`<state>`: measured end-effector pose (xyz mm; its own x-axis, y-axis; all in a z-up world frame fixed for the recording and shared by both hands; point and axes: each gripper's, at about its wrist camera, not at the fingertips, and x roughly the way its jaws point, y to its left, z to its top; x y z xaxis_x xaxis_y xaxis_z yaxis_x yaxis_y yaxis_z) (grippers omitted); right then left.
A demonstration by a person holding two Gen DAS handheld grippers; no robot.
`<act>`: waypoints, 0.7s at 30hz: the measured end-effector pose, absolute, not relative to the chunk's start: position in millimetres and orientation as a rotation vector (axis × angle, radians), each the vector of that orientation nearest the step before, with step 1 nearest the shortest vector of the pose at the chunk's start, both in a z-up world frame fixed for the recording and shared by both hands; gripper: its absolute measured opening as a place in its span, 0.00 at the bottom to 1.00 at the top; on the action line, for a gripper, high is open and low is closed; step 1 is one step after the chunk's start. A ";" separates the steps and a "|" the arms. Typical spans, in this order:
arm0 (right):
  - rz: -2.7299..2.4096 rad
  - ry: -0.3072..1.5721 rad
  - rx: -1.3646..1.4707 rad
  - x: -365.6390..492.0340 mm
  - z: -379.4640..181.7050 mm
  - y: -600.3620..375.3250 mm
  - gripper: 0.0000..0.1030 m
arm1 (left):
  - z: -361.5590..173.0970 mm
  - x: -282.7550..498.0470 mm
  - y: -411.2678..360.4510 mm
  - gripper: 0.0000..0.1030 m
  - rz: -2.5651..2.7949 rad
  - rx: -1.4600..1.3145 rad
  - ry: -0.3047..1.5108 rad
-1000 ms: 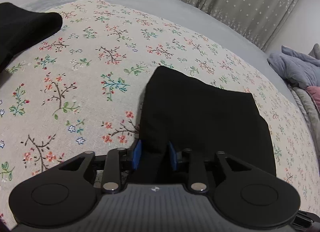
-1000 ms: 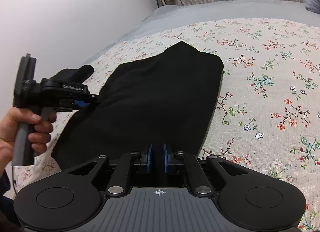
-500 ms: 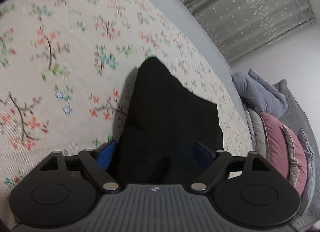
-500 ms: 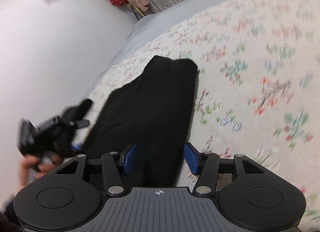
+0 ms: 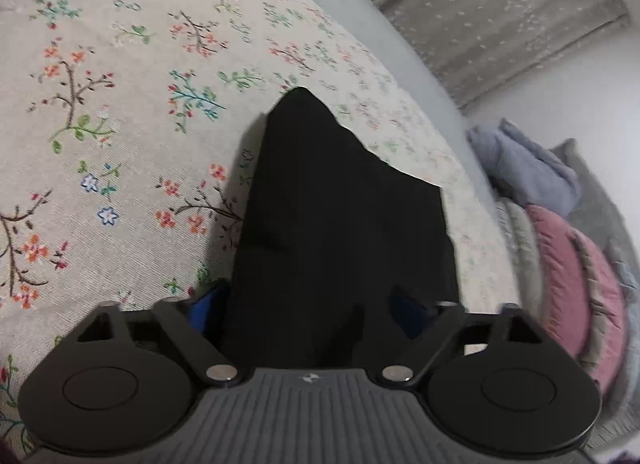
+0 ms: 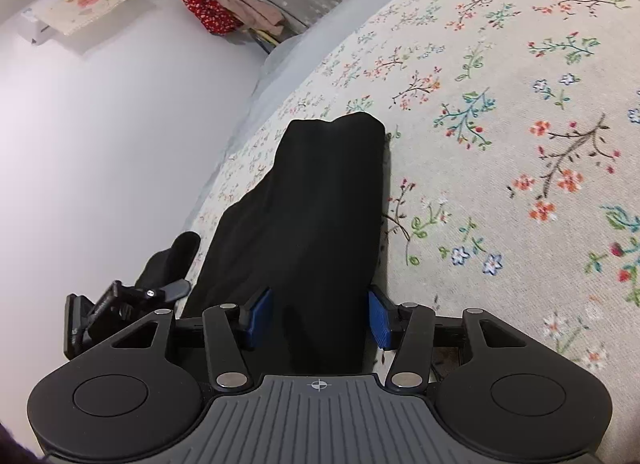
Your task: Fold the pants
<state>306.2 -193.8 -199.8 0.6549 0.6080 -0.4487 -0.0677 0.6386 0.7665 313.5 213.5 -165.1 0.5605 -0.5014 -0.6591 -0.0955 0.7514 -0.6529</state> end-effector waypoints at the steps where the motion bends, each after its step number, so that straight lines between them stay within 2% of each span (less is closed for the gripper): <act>1: 0.432 0.766 0.792 307.1 -200.0 -192.5 0.48 | -164.9 313.7 212.3 0.79 -0.251 -0.710 0.961; 3: 0.436 0.763 0.783 308.9 -198.6 -188.8 0.51 | -166.4 314.8 210.3 0.78 -0.258 -0.720 0.962; 6: 0.438 0.761 0.798 309.9 -198.5 -189.6 0.51 | -166.5 316.6 209.7 0.79 -0.274 -0.706 0.965; 9: 0.436 0.768 0.824 311.4 -201.6 -195.0 0.45 | -165.0 318.3 206.6 0.81 -0.287 -0.655 0.976; 13: 0.436 0.763 0.825 310.6 -202.6 -195.1 0.44 | -159.6 318.5 193.0 0.83 -0.262 -0.536 0.988; 15: 0.437 0.757 0.816 309.2 -203.1 -194.5 0.44 | -163.4 319.8 199.8 0.86 -0.264 -0.614 0.984; 17: 0.434 0.753 0.811 308.6 -203.4 -193.7 0.44 | -167.8 321.5 205.1 0.86 -0.270 -0.670 0.974; 18: 0.434 0.751 0.807 308.2 -203.3 -192.6 0.44 | -167.7 321.5 204.1 0.78 -0.258 -0.667 0.971; 19: 0.436 0.748 0.798 307.4 -203.1 -192.1 0.44 | -166.3 321.0 201.7 0.61 -0.230 -0.641 0.970; 20: 0.435 0.746 0.783 306.5 -202.4 -191.4 0.41 | -165.1 321.1 198.9 0.53 -0.214 -0.607 0.974; 21: 0.419 0.749 0.755 306.1 -201.4 -189.9 0.29 | -165.1 321.2 197.2 0.37 -0.233 -0.607 0.978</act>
